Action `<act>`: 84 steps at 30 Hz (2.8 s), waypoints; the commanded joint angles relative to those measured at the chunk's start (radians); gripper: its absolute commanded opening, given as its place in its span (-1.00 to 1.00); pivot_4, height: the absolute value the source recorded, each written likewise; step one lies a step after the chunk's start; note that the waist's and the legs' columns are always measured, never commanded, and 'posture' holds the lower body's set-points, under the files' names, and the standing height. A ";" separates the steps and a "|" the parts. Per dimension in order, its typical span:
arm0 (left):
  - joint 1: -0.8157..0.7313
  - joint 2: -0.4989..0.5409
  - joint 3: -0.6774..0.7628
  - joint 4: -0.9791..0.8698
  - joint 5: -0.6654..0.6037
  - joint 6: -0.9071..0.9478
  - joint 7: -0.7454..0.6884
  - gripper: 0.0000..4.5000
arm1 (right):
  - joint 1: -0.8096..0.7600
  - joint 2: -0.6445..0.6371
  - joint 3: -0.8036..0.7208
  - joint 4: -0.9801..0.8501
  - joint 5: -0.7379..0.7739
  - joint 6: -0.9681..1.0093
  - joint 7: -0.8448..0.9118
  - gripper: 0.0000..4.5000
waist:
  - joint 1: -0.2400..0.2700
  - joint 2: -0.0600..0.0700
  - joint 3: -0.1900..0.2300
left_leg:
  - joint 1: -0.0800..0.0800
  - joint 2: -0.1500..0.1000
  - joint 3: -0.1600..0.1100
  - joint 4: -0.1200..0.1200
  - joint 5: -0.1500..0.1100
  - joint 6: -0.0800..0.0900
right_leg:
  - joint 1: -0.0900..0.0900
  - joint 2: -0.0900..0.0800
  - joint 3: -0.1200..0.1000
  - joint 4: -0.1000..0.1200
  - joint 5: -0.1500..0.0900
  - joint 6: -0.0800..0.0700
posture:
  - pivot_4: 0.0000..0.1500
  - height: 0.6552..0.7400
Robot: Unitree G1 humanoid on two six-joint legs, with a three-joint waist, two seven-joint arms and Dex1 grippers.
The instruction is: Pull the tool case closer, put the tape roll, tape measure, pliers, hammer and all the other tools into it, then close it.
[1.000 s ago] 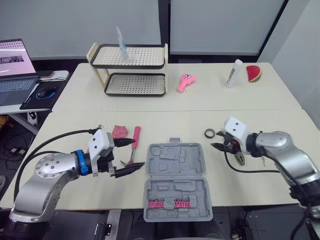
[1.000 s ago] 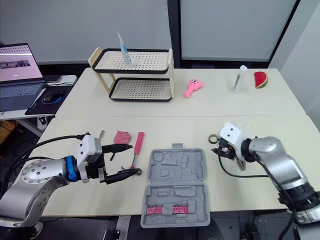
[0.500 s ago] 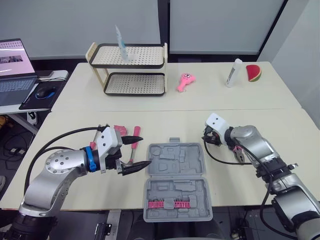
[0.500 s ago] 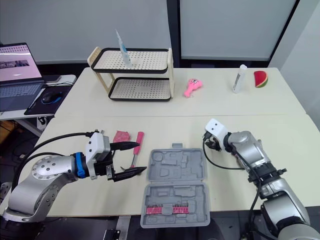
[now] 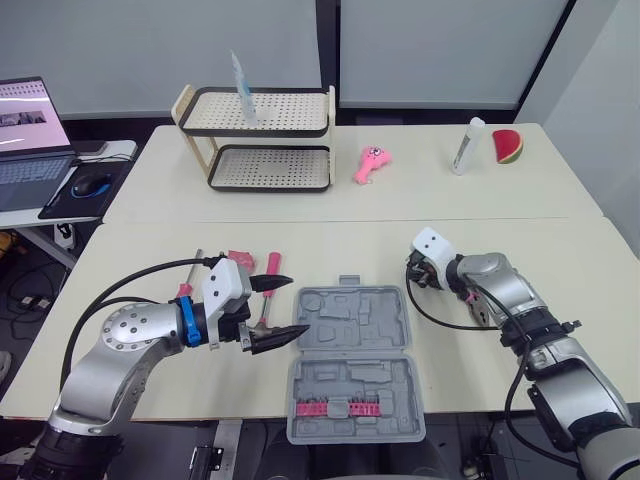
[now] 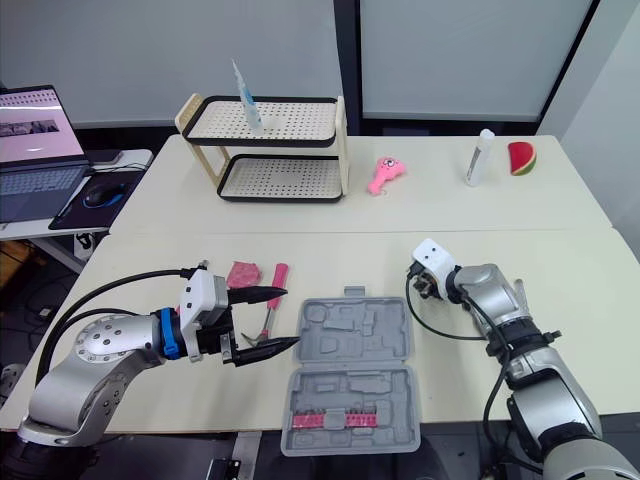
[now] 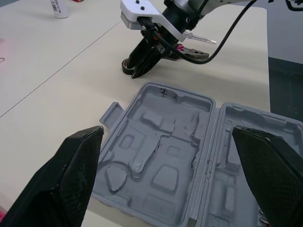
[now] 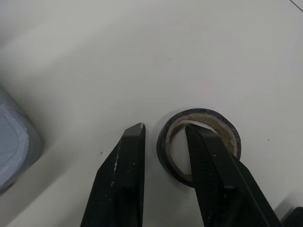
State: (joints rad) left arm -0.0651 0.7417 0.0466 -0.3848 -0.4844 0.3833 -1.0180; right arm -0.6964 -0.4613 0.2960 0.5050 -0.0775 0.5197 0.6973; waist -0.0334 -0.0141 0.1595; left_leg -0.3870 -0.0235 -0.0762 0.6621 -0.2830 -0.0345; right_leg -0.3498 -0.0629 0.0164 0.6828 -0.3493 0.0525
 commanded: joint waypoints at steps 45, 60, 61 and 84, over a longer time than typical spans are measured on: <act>0.234 0.212 0.245 0.015 -0.025 -0.045 -0.188 1.00 | 0.007 0.401 0.157 -0.312 0.198 0.273 0.005 -1.00 | -0.020 0.002 0.001 | -0.005 0.000 -0.004 0.000 -0.002 0.003 | -0.016 0.000 0.001 0.010 0.000 0.000 | 1.00 0.90; 0.216 0.210 0.240 -0.010 -0.026 -0.010 -0.162 1.00 | 0.003 0.410 0.148 -0.330 0.207 0.258 0.034 -0.58 | -0.023 0.002 0.001 | -0.010 0.000 -0.003 0.000 0.000 0.000 | -0.020 0.001 0.001 0.015 0.000 0.000 | 1.00 0.90; 0.216 0.210 0.240 -0.010 -0.025 -0.009 -0.163 1.00 | 0.004 0.408 0.148 -0.343 0.212 0.266 0.042 -0.50 | -0.024 0.002 0.001 | -0.010 0.000 -0.003 0.000 0.000 0.000 | -0.020 0.001 0.001 0.015 0.000 0.000 | 1.00 0.90; 0.216 0.205 0.243 0.028 -0.004 -0.025 -0.169 1.00 | 0.022 0.395 0.212 -0.106 0.040 -0.174 0.051 -0.44 | -0.026 0.001 0.001 | -0.010 0.001 -0.003 0.000 0.001 -0.001 | -0.020 0.003 0.001 0.015 0.000 0.000 | 1.00 0.90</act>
State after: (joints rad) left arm 0.1470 0.9397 0.2631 -0.3535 -0.4881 0.3774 -1.1881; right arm -0.6491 -0.0758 0.5128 0.3889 -0.0265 0.3756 0.7550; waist -0.0591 -0.0128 0.1602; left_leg -0.3975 -0.0226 -0.0793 0.6623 -0.2824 -0.0355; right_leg -0.3702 -0.0603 0.0171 0.6978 -0.3492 0.0523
